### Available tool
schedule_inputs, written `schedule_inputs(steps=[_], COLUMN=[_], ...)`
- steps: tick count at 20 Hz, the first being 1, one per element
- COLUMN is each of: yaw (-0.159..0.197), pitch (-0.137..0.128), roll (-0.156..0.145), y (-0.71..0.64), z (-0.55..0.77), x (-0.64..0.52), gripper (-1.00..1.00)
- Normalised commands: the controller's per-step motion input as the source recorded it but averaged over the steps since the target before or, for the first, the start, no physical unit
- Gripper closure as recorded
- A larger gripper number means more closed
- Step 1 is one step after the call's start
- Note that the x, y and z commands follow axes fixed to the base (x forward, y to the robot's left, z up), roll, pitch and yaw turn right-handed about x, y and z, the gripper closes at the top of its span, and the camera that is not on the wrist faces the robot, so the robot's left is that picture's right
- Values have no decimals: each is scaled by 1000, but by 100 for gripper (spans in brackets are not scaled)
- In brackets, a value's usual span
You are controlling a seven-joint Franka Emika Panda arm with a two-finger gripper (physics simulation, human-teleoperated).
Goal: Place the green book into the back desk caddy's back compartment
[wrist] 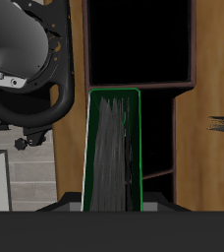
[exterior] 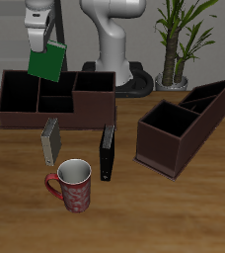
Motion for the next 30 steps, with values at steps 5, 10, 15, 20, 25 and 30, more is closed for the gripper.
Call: schedule_inputs(steps=[5, 10, 15, 20, 25, 30], yaw=[-15, -7, 0, -2, 10, -4], pitch=[-15, 1, -4, 8, 2, 5], roll=[10, -4, -6, -8, 4, 14], y=[72, -2, -30, -3, -2, 61], z=[31, -46, -63, -115, -79, -79], x=[55, 51, 4, -1, 68, 69], gripper=[100, 100, 100, 100, 100, 100])
